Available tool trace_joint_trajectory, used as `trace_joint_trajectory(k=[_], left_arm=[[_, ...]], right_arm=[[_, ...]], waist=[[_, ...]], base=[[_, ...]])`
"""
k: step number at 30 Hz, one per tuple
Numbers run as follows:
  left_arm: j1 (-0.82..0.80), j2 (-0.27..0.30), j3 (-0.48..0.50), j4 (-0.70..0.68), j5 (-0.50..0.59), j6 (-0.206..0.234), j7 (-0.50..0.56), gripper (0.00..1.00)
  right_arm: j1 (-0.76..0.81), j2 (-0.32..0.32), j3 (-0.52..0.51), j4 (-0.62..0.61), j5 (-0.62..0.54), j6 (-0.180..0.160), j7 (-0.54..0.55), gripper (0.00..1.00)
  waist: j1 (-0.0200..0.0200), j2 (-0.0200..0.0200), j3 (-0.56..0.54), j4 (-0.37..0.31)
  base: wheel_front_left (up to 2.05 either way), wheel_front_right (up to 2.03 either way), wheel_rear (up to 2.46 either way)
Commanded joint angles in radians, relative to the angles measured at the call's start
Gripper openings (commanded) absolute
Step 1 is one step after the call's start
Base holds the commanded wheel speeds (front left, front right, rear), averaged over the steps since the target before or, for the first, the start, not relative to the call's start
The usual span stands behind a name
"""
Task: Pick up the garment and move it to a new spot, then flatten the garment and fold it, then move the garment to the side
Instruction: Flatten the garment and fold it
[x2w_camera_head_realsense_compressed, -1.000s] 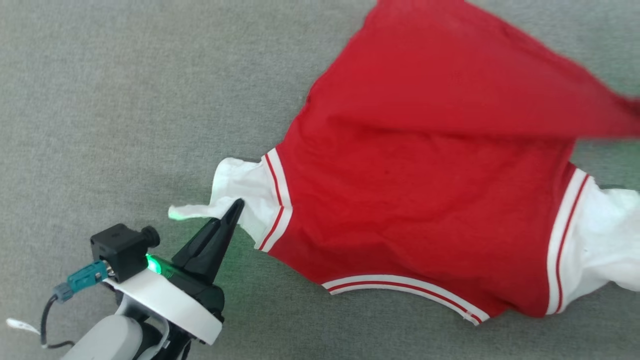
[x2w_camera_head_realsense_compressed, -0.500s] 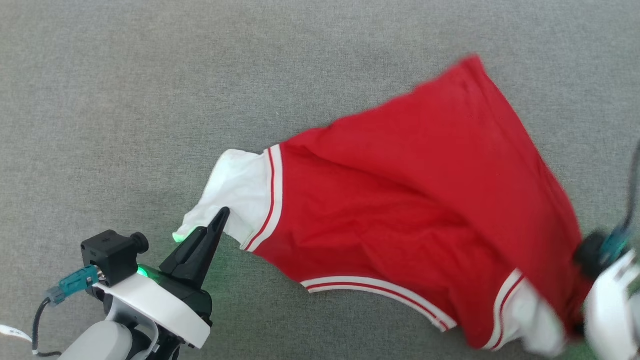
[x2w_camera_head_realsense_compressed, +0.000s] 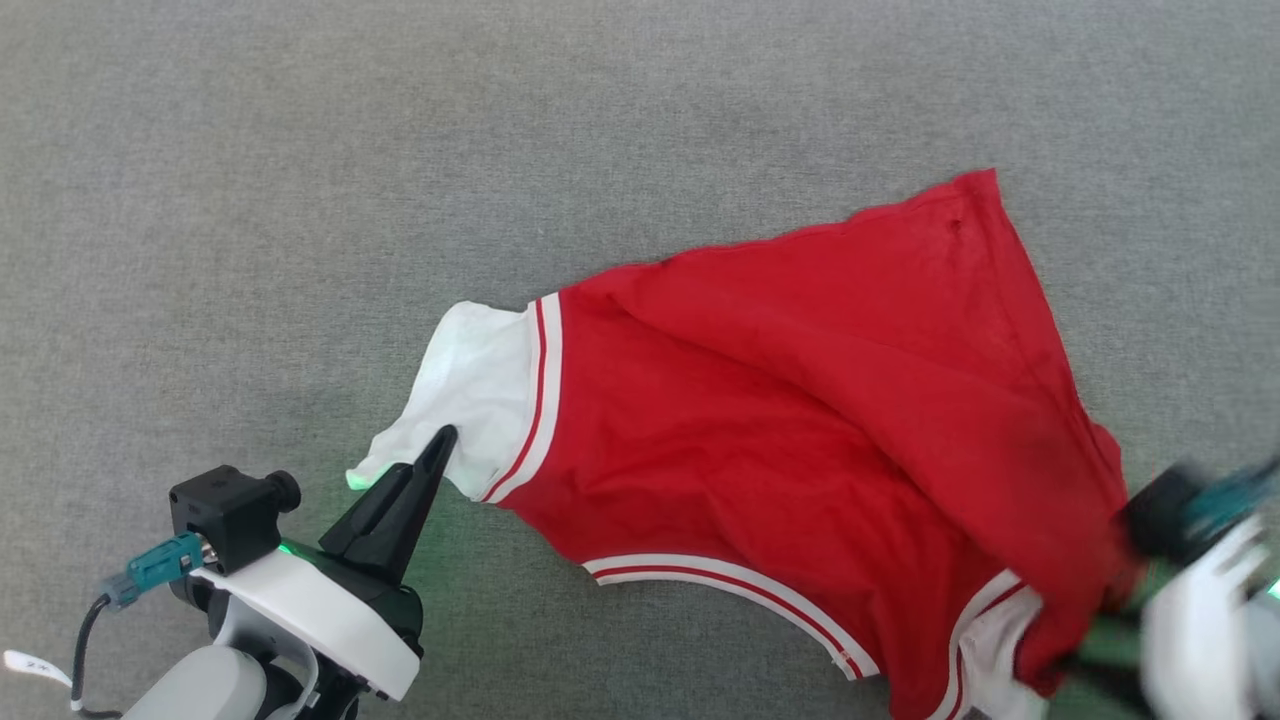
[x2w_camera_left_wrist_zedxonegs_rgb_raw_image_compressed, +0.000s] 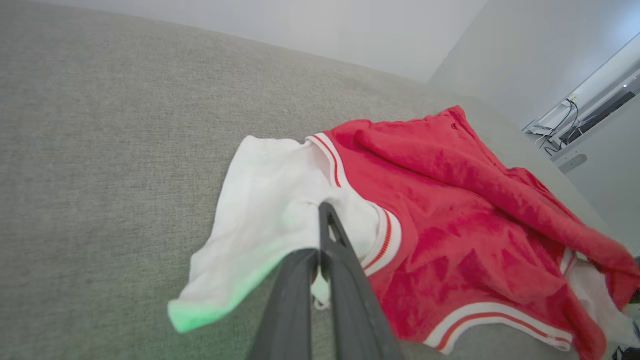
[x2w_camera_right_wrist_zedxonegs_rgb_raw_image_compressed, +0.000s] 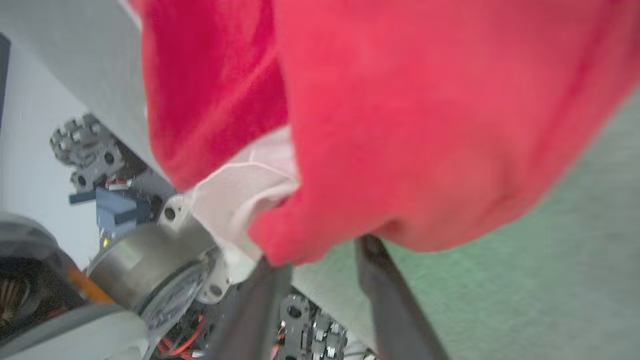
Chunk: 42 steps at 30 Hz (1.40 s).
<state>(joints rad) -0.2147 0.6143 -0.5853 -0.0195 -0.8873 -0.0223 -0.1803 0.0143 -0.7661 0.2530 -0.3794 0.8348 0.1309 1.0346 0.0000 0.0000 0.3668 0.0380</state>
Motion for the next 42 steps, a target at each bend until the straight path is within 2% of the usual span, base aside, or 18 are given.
trace_joint_trajectory(k=[1, 7, 9, 12, 18, 23, 27, 34, 35, 36, 37, 42], left_arm=[[0.006, 0.002, 0.0, -0.001, -0.008, 0.0, -0.003, 0.0], [-0.007, -0.002, -0.004, -0.016, 0.0, 0.0, -0.004, 0.0], [-0.02, -0.01, -0.01, -0.02, 0.007, -0.004, -0.003, 0.0], [-0.037, -0.025, -0.018, -0.02, 0.011, -0.009, -0.003, 0.0], [-0.068, -0.044, -0.027, -0.009, 0.018, -0.021, -0.007, 0.0], [-0.108, -0.071, -0.036, 0.015, 0.027, -0.036, -0.018, 0.0], [-0.132, -0.09, -0.045, 0.033, 0.034, -0.048, -0.025, 0.0], [-0.152, -0.107, -0.049, 0.06, 0.031, -0.059, -0.038, 0.0], [-0.153, -0.109, -0.049, 0.065, 0.031, -0.061, -0.041, 0.0], [-0.153, -0.11, -0.049, 0.069, 0.03, -0.063, -0.041, 0.0], [-0.154, -0.111, -0.049, 0.074, 0.029, -0.065, -0.041, 0.0], [-0.177, -0.11, -0.055, 0.11, 0.039, -0.076, -0.048, 0.0]], right_arm=[[-0.018, -0.012, -0.055, -0.023, 0.018, 0.0, -0.011, 1.0], [-0.104, -0.059, -0.273, -0.083, 0.042, 0.0, -0.012, 1.0], [-0.167, -0.062, -0.313, -0.073, 0.02, 0.0, -0.019, 1.0], [-0.273, -0.053, -0.316, -0.034, -0.016, 0.0, -0.041, 1.0], [-0.49, -0.016, -0.214, 0.102, -0.125, 0.0, -0.103, 1.0], [-0.693, 0.037, -0.046, 0.333, -0.205, 0.0, -0.14, 1.0], [-0.744, 0.019, 0.063, 0.447, -0.202, 0.0, -0.103, 1.0], [-0.74, -0.001, 0.178, 0.531, -0.14, 0.0, -0.068, 1.0], [-0.736, -0.005, 0.194, 0.532, -0.131, 0.0, -0.062, 0.95], [-0.735, -0.006, 0.206, 0.534, -0.119, 0.0, -0.057, 0.42], [-0.739, -0.005, 0.211, 0.537, -0.106, 0.0, -0.056, 0.0], [-0.788, 0.013, 0.188, 0.55, -0.09, 0.0, -0.16, 0.0]], waist=[[0.0, 0.0, -0.001, -0.003], [0.0, 0.0, 0.014, 0.008], [0.0, 0.0, 0.023, 0.022], [0.0, 0.0, 0.044, 0.046], [0.0, 0.0, 0.087, 0.087], [0.0, 0.0, 0.133, 0.126], [0.0, 0.0, 0.153, 0.148], [0.0, 0.0, 0.167, 0.158], [0.0, 0.0, 0.167, 0.157], [0.0, 0.0, 0.166, 0.156], [0.0, 0.0, 0.164, 0.154], [0.0, 0.0, 0.135, 0.144]], base=[[0.0, 0.0, 0.0], [0.0, 0.0, 0.0], [0.0, 0.0, 0.0], [0.0, 0.0, 0.0], [0.0, 0.0, 0.0], [0.0, 0.0, 0.0], [0.0, 0.0, 0.0], [0.0, 0.0, 0.0], [0.0, 0.0, 0.0], [0.0, 0.0, 0.0], [0.0, 0.0, 0.0], [0.0, 0.0, 0.0]])
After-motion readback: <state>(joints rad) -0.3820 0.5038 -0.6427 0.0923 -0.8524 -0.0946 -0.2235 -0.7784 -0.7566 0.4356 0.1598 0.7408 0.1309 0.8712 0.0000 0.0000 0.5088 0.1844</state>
